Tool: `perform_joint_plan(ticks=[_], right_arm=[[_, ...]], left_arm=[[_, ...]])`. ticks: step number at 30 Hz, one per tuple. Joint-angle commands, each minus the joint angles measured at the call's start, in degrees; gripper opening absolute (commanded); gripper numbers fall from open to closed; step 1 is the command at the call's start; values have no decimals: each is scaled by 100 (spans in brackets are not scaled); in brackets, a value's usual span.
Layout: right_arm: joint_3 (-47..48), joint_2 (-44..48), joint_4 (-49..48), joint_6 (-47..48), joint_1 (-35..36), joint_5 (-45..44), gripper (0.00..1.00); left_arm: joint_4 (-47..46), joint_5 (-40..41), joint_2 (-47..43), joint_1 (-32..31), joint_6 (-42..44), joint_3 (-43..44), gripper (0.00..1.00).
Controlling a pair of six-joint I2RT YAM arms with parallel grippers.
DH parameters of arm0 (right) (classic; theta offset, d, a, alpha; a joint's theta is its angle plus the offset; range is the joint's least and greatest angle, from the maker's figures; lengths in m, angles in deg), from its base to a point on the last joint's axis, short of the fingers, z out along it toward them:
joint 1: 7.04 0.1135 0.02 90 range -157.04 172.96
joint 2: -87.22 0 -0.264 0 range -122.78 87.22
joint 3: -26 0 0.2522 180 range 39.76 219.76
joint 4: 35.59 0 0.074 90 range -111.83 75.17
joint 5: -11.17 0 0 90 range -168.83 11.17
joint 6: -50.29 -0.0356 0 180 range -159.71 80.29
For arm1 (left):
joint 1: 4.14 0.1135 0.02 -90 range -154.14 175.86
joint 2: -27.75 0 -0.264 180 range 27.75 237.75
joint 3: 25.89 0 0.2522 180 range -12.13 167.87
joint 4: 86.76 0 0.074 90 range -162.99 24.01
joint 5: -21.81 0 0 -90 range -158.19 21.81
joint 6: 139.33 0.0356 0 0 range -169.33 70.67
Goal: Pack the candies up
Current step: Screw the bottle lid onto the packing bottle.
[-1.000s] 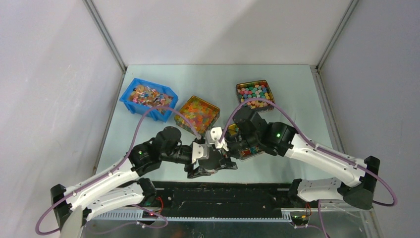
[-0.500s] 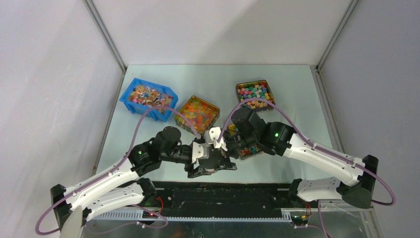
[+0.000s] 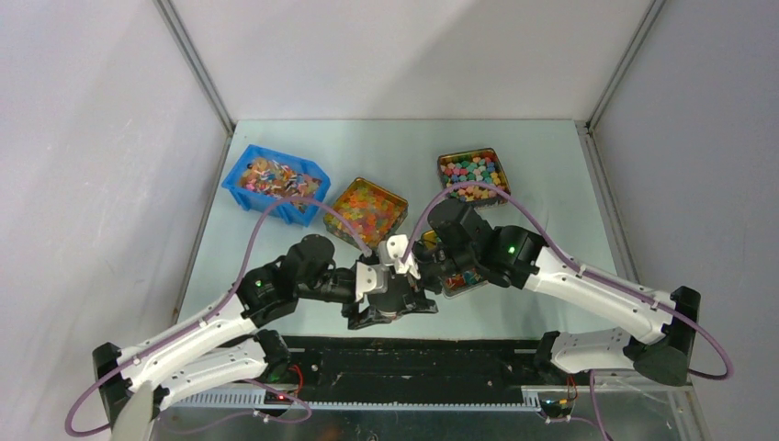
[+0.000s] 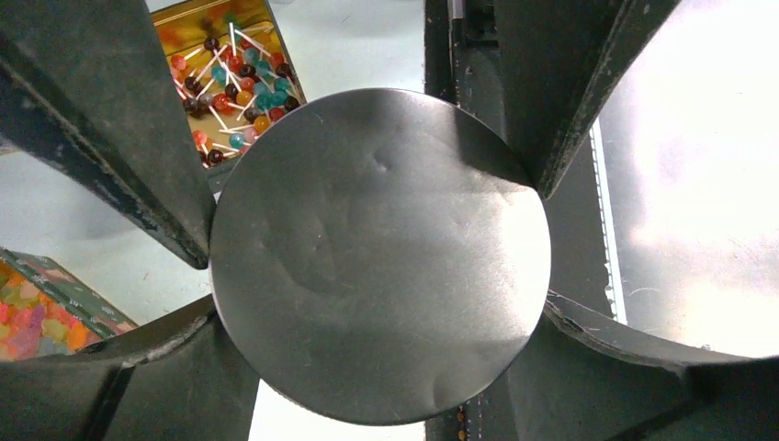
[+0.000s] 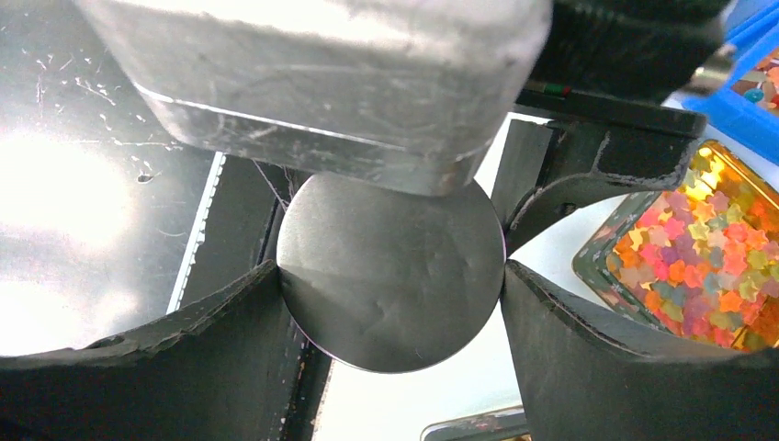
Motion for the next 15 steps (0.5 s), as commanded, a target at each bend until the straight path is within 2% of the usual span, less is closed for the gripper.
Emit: perform_joint_plan(ticks=[1, 9, 15], right_arm=[[19, -70, -247, -272, 25, -395, 77], [26, -47, -376, -946, 178, -1411, 77], [24, -129, -591, -1515, 414, -2153, 79]], left_arm=[[-623, 227, -182, -28, -384, 311, 45], [-928, 1370, -190, -29, -955, 337, 42], [-1174, 1801, -175, -30, -1046, 332, 41]])
